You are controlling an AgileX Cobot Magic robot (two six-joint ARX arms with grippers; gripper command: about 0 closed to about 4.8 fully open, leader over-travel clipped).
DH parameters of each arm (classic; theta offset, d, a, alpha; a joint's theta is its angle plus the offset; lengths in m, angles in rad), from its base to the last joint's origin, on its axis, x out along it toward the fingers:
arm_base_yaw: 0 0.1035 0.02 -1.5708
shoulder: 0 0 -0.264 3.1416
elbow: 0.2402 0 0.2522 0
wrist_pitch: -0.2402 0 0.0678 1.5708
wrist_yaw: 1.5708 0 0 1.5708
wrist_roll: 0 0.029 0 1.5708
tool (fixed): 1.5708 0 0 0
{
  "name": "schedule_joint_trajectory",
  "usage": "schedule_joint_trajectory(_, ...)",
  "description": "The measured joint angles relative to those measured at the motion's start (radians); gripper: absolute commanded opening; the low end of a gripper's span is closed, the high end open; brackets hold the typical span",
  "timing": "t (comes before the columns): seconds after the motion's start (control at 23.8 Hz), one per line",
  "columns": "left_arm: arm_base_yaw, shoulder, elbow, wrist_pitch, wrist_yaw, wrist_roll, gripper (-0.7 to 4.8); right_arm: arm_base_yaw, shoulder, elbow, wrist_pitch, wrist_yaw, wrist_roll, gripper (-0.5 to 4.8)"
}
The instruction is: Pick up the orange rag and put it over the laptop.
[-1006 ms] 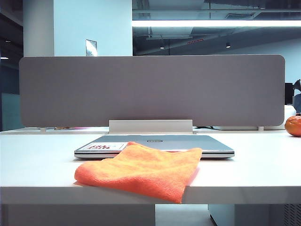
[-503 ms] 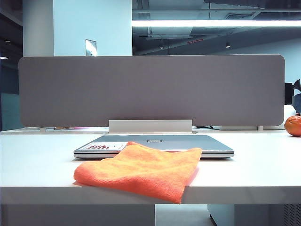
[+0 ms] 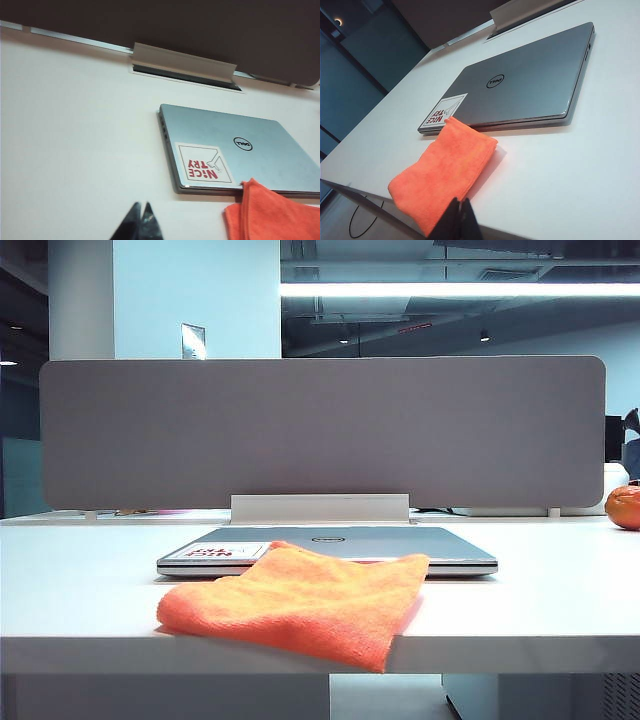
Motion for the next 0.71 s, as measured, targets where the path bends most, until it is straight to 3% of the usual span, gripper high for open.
schedule_joint_trajectory(0.34,0.000,0.225,0.132,0.001,0.062,0.000,-0.06,0.000,0.000,0.000,0.000,0.000,0.000,-0.05)
schedule_joint_trajectory(0.59,0.000,0.454,0.219,0.000,0.166,-0.003,-0.06,0.000,0.000,0.000,0.000,0.000,0.000,-0.05)
schedule_joint_trajectory(0.71,0.000,0.541,0.246,-0.002,0.201,-0.043,-0.06,0.000,0.000,0.000,0.000,0.002,0.000,-0.05)
